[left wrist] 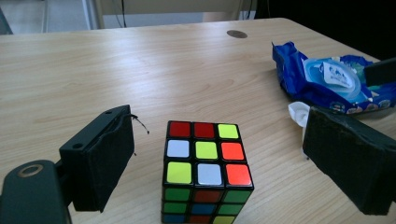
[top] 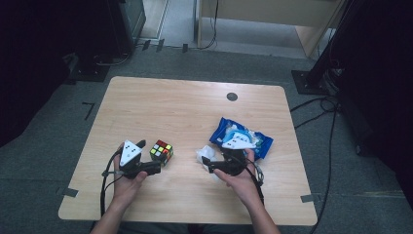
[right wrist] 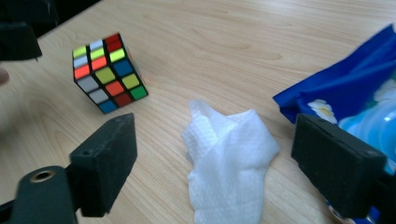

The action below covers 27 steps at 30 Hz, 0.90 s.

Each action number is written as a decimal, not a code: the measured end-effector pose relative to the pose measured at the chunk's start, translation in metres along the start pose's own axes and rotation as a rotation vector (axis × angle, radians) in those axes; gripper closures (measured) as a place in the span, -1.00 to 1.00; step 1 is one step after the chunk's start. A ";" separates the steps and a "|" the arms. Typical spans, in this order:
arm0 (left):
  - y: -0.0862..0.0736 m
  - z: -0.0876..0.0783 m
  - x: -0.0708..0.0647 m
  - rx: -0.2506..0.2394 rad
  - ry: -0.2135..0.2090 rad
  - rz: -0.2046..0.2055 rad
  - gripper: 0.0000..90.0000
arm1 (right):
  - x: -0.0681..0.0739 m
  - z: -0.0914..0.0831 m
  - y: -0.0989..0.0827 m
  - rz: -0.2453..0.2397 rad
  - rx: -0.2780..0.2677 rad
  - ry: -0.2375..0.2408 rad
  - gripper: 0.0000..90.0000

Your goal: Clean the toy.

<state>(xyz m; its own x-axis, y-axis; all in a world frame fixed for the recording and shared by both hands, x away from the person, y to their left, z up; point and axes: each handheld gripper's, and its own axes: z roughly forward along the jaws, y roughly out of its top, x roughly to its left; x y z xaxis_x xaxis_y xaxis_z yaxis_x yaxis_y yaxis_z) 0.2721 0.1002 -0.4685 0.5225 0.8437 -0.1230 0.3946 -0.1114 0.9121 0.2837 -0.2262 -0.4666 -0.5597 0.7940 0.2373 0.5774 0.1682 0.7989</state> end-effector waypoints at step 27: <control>-0.051 -0.066 0.076 0.168 0.209 -0.121 -0.80 | -0.101 -0.122 -0.087 0.142 -0.017 -0.352 -1.00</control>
<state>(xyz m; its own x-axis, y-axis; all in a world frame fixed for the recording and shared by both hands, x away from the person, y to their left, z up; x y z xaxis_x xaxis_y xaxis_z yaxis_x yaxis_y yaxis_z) 0.2418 0.2048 -0.4982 0.3038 0.9441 -0.1277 0.5733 -0.0740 0.8160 0.2171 -0.3919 -0.4928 -0.2341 0.9614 0.1443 0.6228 0.0344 0.7816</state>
